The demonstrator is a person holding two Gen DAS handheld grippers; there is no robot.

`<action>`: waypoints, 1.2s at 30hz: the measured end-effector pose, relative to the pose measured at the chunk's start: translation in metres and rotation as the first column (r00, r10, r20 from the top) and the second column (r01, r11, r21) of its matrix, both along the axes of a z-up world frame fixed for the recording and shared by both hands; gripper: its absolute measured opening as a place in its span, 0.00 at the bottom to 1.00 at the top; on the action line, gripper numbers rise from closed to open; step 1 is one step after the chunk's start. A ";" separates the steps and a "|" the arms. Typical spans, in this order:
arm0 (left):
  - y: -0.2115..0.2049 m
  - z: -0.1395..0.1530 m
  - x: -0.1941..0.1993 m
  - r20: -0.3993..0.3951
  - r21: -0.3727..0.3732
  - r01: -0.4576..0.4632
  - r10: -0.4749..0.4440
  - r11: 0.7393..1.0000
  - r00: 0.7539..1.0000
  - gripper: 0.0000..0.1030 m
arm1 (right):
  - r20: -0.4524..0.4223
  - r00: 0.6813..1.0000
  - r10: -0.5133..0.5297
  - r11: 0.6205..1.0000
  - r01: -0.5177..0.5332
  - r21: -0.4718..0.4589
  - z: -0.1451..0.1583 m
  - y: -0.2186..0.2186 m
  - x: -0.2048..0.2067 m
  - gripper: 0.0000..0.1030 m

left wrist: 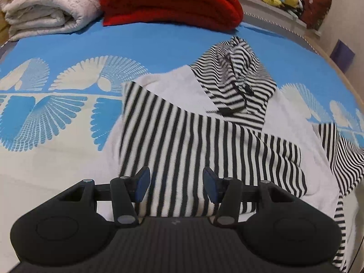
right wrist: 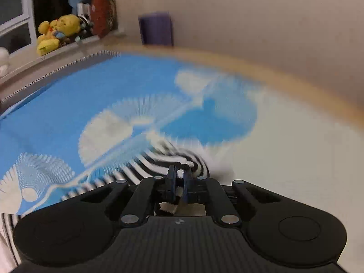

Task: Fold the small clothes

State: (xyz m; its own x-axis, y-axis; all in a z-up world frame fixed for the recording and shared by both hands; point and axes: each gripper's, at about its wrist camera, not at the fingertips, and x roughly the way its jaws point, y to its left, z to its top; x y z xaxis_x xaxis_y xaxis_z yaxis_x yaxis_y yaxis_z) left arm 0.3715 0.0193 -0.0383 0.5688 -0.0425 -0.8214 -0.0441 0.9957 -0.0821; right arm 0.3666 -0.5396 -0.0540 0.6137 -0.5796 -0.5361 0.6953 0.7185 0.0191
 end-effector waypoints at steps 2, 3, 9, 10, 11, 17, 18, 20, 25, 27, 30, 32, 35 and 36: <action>0.009 0.005 -0.001 0.009 -0.017 -0.022 0.022 1.000 1.000 0.55 | 0.020 0.995 0.099 0.978 -0.094 -0.186 0.031 0.050 0.001 0.05; 0.014 0.007 -0.001 0.012 -0.026 -0.033 0.033 0.999 0.999 0.55 | 0.038 0.983 0.181 0.952 -0.165 -0.258 0.045 0.080 0.001 0.05; 0.050 0.023 -0.004 0.039 -0.072 -0.108 0.111 0.992 0.993 0.55 | 0.003 0.650 0.760 0.564 -0.657 -0.500 0.084 0.288 -0.034 0.06; 0.056 0.025 -0.004 0.042 -0.082 -0.124 0.128 0.989 0.991 0.55 | -0.046 0.542 0.839 0.458 -0.749 -0.478 0.079 0.322 -0.044 0.06; 0.062 0.027 -0.004 0.044 -0.093 -0.141 0.146 0.986 0.988 0.55 | -0.111 0.411 0.905 0.331 -0.843 -0.424 0.068 0.354 -0.052 0.10; 0.078 0.034 -0.004 0.041 -0.139 -0.172 0.179 0.975 0.983 0.55 | -0.304 0.140 0.942 0.169 -0.983 0.070 0.008 0.421 -0.066 0.21; 0.077 0.034 -0.004 0.039 -0.144 -0.171 0.178 0.975 0.983 0.55 | -0.310 0.151 0.939 0.187 -0.978 0.090 0.008 0.420 -0.068 0.23; 0.077 0.033 -0.003 0.034 -0.162 -0.173 0.181 0.972 0.983 0.55 | -0.299 0.196 0.934 0.240 -0.963 0.118 0.014 0.410 -0.066 0.31; 0.073 0.023 0.000 0.010 -0.166 -0.177 0.181 0.970 0.983 0.55 | -0.234 0.423 0.875 0.464 -0.872 0.159 -0.005 0.369 -0.053 0.46; 0.069 0.019 0.001 0.000 -0.154 -0.167 0.169 0.974 0.986 0.55 | -0.305 0.508 0.806 0.575 -0.792 0.202 -0.027 0.350 -0.039 0.46; 0.065 0.017 0.003 -0.002 -0.138 -0.169 0.171 0.976 0.985 0.55 | -0.315 0.555 0.770 0.628 -0.747 0.219 -0.042 0.320 -0.025 0.46; 0.063 0.015 0.006 -0.001 -0.130 -0.172 0.174 0.976 0.985 0.55 | -0.370 0.553 0.747 0.640 -0.749 0.171 -0.047 0.309 -0.023 0.46; 0.058 0.012 0.010 -0.005 -0.111 -0.174 0.174 0.979 0.985 0.55 | -0.415 0.526 0.743 0.626 -0.764 0.153 -0.054 0.293 -0.025 0.46; 0.058 0.010 0.011 -0.008 -0.108 -0.175 0.175 0.979 0.984 0.55 | -0.421 0.518 0.745 0.624 -0.765 0.161 -0.056 0.288 -0.025 0.46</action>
State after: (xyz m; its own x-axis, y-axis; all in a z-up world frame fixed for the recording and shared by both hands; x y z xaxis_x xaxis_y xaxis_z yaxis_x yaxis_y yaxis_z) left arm 0.3825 0.0773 -0.0278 0.5767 -0.0302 -0.8164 -0.2168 0.9578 -0.1886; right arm 0.3421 -0.2521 -0.1103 0.5566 -0.0323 -0.8302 -0.1818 0.9703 -0.1597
